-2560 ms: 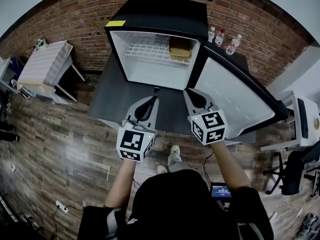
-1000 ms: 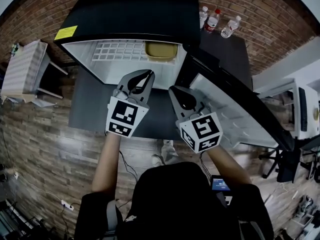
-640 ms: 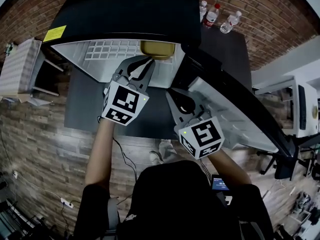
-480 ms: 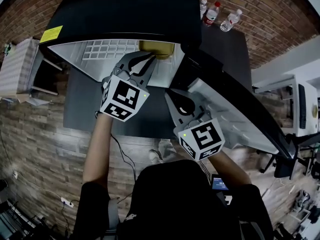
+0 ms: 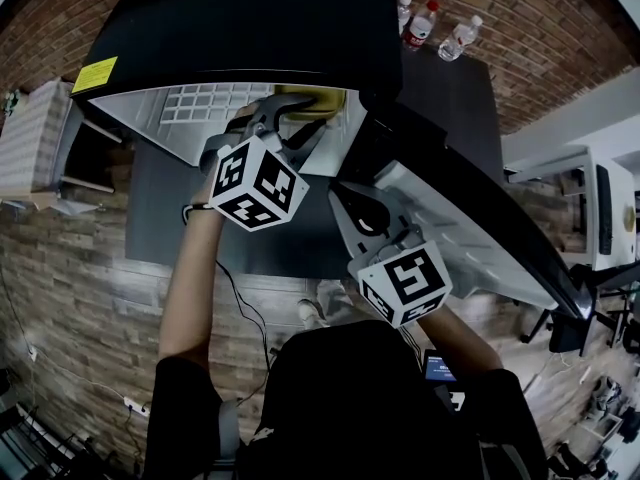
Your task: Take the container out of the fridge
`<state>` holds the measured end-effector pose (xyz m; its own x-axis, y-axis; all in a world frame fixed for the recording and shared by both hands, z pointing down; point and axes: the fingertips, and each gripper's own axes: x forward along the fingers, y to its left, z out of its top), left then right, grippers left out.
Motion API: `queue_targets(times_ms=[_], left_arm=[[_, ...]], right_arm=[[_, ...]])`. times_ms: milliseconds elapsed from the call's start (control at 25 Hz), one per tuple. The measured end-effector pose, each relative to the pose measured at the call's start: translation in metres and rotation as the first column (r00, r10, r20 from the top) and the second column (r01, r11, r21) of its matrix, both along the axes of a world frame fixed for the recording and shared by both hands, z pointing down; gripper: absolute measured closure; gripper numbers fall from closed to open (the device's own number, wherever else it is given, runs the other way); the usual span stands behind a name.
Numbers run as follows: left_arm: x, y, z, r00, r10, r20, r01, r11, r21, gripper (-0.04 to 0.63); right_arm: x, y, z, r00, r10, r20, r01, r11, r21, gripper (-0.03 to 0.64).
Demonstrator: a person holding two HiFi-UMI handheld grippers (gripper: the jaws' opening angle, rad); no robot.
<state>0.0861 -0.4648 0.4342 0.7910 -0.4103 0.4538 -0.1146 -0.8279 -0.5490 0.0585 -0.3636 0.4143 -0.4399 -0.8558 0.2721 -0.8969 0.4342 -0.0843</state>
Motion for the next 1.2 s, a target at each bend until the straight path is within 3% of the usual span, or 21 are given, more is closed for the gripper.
queue_targets(times_ms=[400, 880, 1000, 1200], left_arm=[[0.015, -0.004, 0.022, 0.969, 0.049, 0.24, -0.083, 0.987, 0.134, 0.465], [0.012, -0.017, 0.044, 0.923, -0.025, 0.385, -0.089, 0.957, 0.277, 0.466], [0.01, -0.019, 0.043, 0.913, -0.042, 0.406, -0.095, 0.945, 0.312, 0.504], [0.01, -0.016, 0.041, 0.91, -0.034, 0.413, -0.103, 0.947, 0.304, 0.519]], right_arm=[[0.003, 0.002, 0.0, 1.0, 0.011, -0.002, -0.011, 1.0, -0.006, 0.577], [0.009, 0.006, 0.001, 1.0, 0.027, 0.013, -0.026, 1.0, -0.017, 0.577], [0.009, 0.006, 0.002, 1.0, 0.029, 0.012, -0.029, 0.999, -0.021, 0.577], [0.008, 0.007, 0.0, 1.0, 0.026, 0.013, -0.026, 0.999, -0.018, 0.576]])
